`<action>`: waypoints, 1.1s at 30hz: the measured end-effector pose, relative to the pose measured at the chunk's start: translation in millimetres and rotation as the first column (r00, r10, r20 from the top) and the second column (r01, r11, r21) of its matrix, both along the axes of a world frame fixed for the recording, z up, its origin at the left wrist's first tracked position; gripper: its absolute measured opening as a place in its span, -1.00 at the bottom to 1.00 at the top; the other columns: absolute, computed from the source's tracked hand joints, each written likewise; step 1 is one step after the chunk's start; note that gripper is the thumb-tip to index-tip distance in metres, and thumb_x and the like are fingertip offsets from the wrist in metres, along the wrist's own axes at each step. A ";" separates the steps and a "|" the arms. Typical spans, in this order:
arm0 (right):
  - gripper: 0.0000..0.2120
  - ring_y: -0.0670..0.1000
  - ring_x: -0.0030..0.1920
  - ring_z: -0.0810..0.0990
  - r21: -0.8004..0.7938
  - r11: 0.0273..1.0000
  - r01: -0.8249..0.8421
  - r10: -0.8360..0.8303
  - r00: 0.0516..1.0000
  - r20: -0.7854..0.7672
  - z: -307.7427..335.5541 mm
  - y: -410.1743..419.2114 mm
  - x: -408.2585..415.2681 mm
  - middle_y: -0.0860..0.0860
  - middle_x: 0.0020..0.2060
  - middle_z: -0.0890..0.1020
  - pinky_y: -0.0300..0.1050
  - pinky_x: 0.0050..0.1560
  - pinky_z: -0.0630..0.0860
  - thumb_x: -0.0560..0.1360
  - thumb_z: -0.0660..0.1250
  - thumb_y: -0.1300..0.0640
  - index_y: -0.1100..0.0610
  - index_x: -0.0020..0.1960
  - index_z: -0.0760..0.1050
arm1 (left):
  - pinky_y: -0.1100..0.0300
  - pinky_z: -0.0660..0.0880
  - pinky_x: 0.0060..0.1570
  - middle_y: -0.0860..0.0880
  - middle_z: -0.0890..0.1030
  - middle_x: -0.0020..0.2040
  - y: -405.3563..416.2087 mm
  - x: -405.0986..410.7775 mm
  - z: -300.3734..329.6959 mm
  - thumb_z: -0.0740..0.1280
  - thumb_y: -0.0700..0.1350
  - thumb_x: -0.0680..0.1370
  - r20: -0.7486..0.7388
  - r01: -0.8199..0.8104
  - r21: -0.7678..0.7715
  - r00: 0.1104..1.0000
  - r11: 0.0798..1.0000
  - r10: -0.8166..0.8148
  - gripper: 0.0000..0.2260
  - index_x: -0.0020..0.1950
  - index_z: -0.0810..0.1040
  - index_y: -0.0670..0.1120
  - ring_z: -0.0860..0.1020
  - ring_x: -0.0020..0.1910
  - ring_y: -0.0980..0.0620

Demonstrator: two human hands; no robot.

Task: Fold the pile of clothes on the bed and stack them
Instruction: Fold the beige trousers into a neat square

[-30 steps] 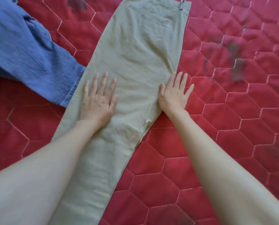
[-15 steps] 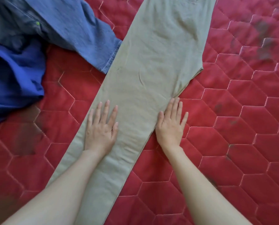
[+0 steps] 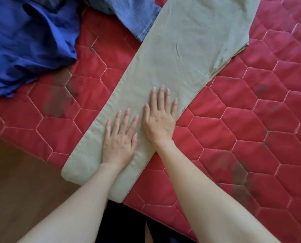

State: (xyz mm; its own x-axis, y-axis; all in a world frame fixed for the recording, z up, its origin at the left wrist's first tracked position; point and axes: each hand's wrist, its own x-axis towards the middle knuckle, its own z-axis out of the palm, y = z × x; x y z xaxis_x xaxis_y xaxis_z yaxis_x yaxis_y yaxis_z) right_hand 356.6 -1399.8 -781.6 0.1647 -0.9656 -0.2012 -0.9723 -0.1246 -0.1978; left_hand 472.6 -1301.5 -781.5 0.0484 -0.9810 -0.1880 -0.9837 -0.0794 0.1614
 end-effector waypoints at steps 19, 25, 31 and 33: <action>-0.47 0.06 0.57 -0.10 0.021 0.953 0.302 -0.299 0.951 -0.083 3.4 79.2 78.3 0.05 0.58 -0.03 0.17 0.52 -0.14 0.65 -0.12 -0.08 -0.01 0.58 -0.06 | -0.22 0.04 0.47 -0.07 0.11 0.58 48.0 111.5 -6.0 0.03 0.04 0.62 -0.031 0.411 -0.121 0.908 0.904 -0.417 -0.49 0.57 0.14 -0.03 0.07 0.56 -0.09; -0.46 0.08 0.56 -0.01 -0.057 0.870 0.489 -0.492 0.866 -0.086 5.6 198.2 62.1 0.09 0.56 0.05 0.14 0.53 -0.02 0.64 -0.05 -0.05 0.06 0.58 0.00 | -0.21 0.05 0.47 -0.13 0.12 0.57 83.5 146.9 -6.5 0.07 0.00 0.61 -0.077 0.472 -0.121 0.873 0.873 -0.482 -0.49 0.56 0.17 -0.06 0.05 0.55 -0.17; -0.47 0.13 0.55 0.04 -0.016 0.834 0.552 -0.552 0.832 -0.060 20.3 226.1 69.2 0.15 0.55 0.11 0.11 0.53 0.02 0.65 0.05 0.04 0.19 0.56 0.07 | -0.24 0.13 0.44 -0.15 0.16 0.56 78.6 157.6 7.5 0.03 0.04 0.62 -0.083 0.551 -0.042 0.829 0.833 -0.553 -0.51 0.54 0.23 -0.06 0.13 0.53 -0.21; -0.49 0.14 0.50 0.20 -0.041 0.791 0.610 -0.610 0.792 0.009 27.2 223.9 78.0 0.14 0.50 0.25 0.08 0.47 0.19 0.63 0.13 0.07 0.23 0.52 0.17 | -0.19 0.15 0.44 -0.18 0.17 0.55 76.2 157.4 13.6 0.07 0.03 0.62 -0.143 0.512 -0.030 0.848 0.858 -0.511 -0.52 0.52 0.27 -0.07 0.16 0.52 -0.21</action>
